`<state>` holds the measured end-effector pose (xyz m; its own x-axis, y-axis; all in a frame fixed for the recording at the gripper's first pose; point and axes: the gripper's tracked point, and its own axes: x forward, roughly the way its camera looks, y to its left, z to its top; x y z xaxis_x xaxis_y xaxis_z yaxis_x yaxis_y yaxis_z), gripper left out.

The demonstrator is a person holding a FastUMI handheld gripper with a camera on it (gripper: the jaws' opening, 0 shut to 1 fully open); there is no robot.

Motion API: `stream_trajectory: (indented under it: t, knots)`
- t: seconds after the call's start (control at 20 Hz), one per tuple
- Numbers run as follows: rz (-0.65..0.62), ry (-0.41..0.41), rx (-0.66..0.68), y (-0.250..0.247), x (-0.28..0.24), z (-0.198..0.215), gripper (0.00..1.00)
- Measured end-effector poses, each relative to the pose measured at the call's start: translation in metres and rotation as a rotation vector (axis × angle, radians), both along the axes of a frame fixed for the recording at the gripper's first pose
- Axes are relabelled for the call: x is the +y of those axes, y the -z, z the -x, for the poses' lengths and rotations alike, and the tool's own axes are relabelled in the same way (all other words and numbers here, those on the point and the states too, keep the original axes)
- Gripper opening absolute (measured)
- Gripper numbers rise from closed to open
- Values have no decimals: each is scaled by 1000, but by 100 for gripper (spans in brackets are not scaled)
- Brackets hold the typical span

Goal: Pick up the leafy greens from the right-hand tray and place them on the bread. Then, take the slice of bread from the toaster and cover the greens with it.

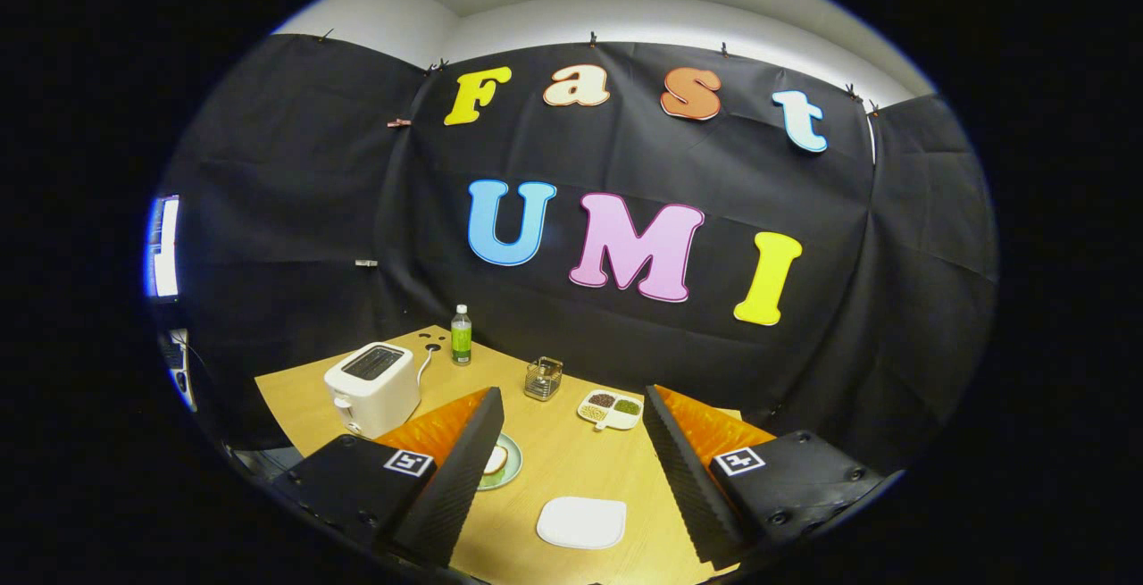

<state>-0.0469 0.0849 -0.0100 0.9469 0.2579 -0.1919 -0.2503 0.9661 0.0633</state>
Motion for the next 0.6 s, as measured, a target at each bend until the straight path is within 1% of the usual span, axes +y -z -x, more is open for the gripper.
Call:
stream_trajectory:
  t: [0.1, 0.25, 0.6]
  knots:
    - [13, 4, -1, 4, -4, 1, 98]
    - [-10, 9, 9, 7, -6, 0, 98]
    - [-15, -12, 27, 16, 1, -5, 98]
